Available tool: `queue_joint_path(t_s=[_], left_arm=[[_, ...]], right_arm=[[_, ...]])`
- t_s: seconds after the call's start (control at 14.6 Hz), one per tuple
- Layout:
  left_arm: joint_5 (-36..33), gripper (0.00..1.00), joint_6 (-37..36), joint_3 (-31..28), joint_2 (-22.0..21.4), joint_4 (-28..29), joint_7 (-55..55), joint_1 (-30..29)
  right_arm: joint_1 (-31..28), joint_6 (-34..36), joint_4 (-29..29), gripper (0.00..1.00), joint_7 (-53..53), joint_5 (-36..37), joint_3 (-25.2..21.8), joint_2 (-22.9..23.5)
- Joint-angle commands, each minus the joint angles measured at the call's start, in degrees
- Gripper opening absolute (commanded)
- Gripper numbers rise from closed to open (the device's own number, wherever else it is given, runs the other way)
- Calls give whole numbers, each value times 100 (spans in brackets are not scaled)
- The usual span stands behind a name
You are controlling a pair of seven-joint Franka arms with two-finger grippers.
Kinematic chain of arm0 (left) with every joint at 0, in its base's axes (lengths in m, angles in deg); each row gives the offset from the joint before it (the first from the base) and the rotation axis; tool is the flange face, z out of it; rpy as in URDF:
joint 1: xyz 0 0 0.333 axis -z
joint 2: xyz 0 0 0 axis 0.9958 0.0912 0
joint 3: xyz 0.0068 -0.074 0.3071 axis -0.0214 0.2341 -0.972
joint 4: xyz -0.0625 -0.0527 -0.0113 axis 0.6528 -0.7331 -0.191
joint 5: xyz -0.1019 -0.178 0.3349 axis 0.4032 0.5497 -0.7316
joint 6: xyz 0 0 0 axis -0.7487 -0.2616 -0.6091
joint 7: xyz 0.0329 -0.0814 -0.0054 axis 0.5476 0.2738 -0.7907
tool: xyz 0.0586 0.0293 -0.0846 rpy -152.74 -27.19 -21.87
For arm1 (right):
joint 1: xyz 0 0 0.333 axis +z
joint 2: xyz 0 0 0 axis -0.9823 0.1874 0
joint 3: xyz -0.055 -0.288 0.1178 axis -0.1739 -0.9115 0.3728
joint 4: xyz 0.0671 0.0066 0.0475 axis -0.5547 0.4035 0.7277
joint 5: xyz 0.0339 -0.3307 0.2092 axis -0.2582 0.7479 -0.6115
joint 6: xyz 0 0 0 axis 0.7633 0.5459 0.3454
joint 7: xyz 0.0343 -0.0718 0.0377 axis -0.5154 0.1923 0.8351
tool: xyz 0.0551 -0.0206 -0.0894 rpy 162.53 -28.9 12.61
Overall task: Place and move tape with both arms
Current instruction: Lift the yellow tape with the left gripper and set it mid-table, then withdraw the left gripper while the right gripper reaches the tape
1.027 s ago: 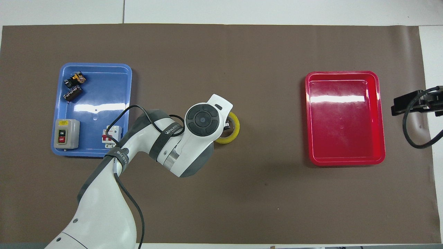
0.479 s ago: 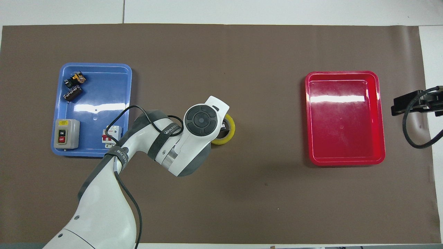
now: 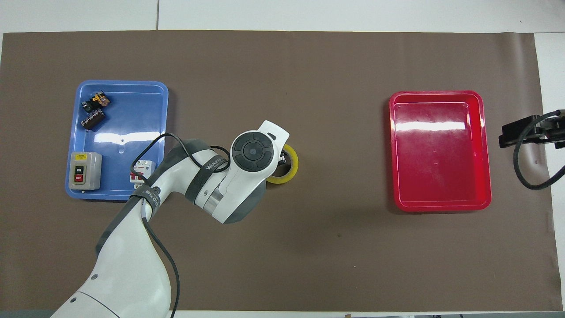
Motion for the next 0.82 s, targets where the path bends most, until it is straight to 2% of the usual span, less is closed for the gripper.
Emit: queue_joint_path(t_s=[0.0, 0.34, 0.48, 0.62, 0.75], left_arm=[[-178, 100, -59, 3, -453, 126, -15, -269], [-161, 100, -665, 21, -1173, 118, 590, -954], [-117, 100, -963, 29, -1428, 109, 1047, -1270], [-73, 100, -1175, 29, -1631, 118, 1486, -1578], [128, 100, -1351, 29, -1815, 118, 2012, -1929]], right_arm=[[-74, -74, 91, 100, 114, -55, 13, -52], [40, -196, 240, 100, 96, -55, 109, -122], [285, -415, 249, 100, -70, -55, 242, -35], [697, -626, 240, 100, -202, -55, 251, 210], [1241, -1029, 214, 100, -823, -63, 260, 622]])
